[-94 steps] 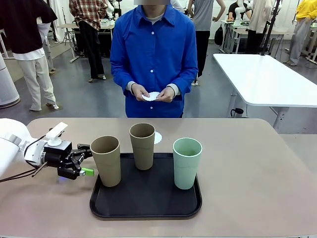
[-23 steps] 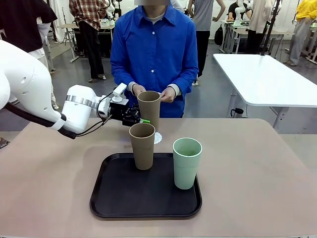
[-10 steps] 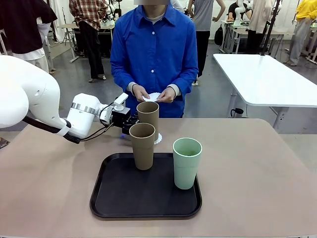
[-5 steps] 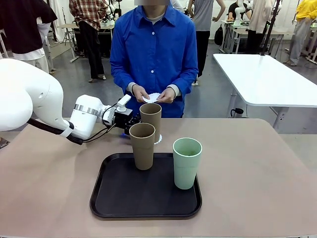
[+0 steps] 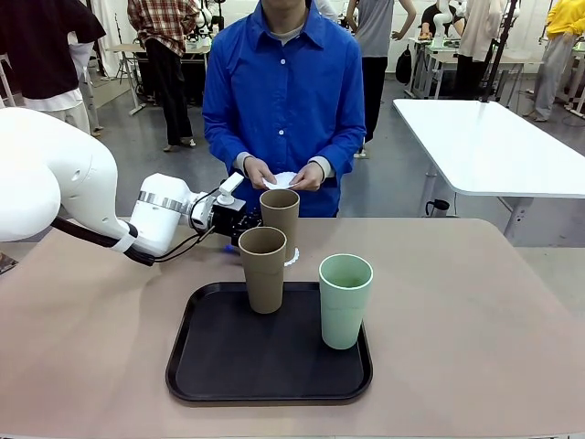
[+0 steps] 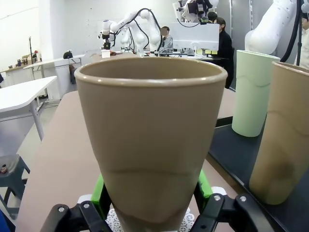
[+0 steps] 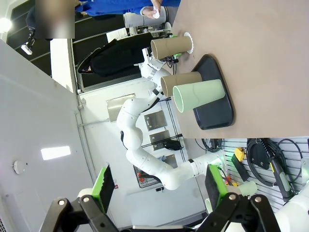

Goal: Place coasters on the table and set cups on them.
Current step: Pick up one Reusable plastic cup and place it on a coaster set by the human.

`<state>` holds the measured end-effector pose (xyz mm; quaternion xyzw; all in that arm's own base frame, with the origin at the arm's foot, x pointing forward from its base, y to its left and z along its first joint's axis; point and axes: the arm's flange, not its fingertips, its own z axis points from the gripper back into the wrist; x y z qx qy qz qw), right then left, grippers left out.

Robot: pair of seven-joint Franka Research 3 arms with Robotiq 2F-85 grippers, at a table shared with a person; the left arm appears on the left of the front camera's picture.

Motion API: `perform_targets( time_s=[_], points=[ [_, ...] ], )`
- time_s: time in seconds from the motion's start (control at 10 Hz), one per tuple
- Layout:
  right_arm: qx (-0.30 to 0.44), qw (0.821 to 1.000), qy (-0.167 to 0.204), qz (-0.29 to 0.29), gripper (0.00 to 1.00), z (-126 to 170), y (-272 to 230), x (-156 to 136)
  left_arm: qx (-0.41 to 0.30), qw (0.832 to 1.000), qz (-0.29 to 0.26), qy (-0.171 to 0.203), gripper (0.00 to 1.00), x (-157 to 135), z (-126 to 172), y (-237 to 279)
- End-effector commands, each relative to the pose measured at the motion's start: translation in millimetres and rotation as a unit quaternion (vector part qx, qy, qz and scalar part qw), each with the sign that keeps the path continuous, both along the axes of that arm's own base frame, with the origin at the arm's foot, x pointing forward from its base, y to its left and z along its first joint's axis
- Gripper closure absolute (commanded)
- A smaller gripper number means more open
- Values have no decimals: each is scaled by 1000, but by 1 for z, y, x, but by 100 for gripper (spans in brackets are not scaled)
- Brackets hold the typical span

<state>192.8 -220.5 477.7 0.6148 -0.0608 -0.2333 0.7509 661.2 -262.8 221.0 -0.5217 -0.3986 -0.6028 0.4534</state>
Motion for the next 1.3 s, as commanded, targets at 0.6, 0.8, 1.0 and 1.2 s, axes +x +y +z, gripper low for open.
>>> perform_targets(
  time_s=[0.6,0.8,1.0,1.2],
  points=[
    [3,1000,-3,1,0,0,0,0,22,999,-7,23,0,13,-2,-2],
    [3,1000,-3,1,0,0,0,0,23,999,-11,24,0,14,-2,-1],
    [3,1000,-3,1,0,0,0,0,27,999,-13,27,0,15,-2,0],
    [3,1000,-3,1,0,0,0,0,25,999,-18,30,0,16,-1,0]
  ],
)
